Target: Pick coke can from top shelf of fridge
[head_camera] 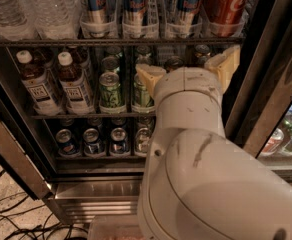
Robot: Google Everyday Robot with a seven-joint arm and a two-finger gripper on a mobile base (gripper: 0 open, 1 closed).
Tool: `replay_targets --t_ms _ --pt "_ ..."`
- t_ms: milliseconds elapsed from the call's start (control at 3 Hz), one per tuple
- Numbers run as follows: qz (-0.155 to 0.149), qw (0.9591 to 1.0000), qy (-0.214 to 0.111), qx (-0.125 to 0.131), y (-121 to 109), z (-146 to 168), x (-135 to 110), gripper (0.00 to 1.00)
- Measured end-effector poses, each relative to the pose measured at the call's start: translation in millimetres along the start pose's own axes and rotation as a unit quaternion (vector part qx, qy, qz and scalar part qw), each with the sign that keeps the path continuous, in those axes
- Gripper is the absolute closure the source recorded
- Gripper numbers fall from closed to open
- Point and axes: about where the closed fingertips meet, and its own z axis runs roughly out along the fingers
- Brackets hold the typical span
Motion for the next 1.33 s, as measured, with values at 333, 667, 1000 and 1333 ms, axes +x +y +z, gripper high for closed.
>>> replay_targets --t_ms 333,667,1000,1333 --pt "0.0 1.0 0.0 0.0 0.0 0.0 0.0 0.0" --pt "0.026 0.9993 -0.026 -0.007 8.8 0.5 0.6 0.0" --pt "0.069 0.9957 -0.061 -0.002 13.9 7.1 -2.5 0.0" --pt "0.096 0.9905 -0.098 0.011 13.6 15.3 -7.5 0.0"
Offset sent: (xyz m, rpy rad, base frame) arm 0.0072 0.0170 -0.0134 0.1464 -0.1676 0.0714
